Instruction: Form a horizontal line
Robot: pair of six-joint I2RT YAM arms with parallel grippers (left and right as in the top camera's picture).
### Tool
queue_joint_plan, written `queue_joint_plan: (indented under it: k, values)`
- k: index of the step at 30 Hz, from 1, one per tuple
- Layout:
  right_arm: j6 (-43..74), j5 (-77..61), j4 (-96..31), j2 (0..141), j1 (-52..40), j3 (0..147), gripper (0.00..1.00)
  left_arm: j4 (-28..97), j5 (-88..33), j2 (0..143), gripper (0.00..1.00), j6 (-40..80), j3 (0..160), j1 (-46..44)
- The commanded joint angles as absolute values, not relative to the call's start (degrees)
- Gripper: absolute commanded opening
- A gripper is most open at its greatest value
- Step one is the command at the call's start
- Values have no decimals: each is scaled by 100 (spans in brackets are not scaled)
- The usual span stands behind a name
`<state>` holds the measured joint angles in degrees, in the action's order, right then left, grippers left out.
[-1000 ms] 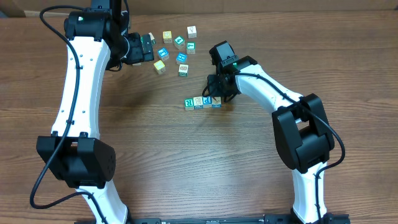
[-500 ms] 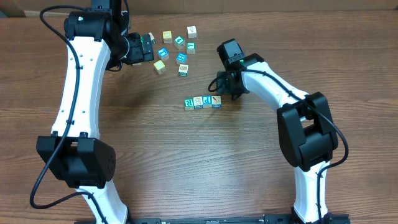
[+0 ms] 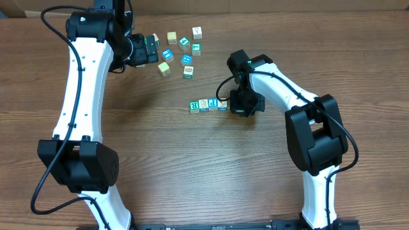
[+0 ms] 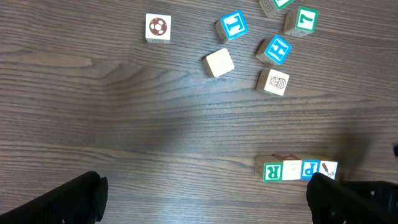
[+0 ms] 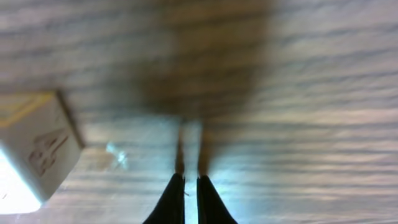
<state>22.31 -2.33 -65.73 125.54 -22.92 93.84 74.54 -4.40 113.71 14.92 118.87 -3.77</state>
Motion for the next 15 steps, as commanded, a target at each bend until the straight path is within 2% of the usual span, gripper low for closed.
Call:
queue_joint_plan:
  k: [1,11,15]
  values:
    - [2257,-880,-6692,12610,-2318,9395,4,7454,-403,11399,100,1546,11924,-388]
    - [2353,-897,-6812,12608,-2779,9395,4,7454,-403,11399,100,1546,11924,-388]
    - [2982,-99,-6936,12608,-3096,9395,4,7454,-403,11399,100,1546,11924,-388]
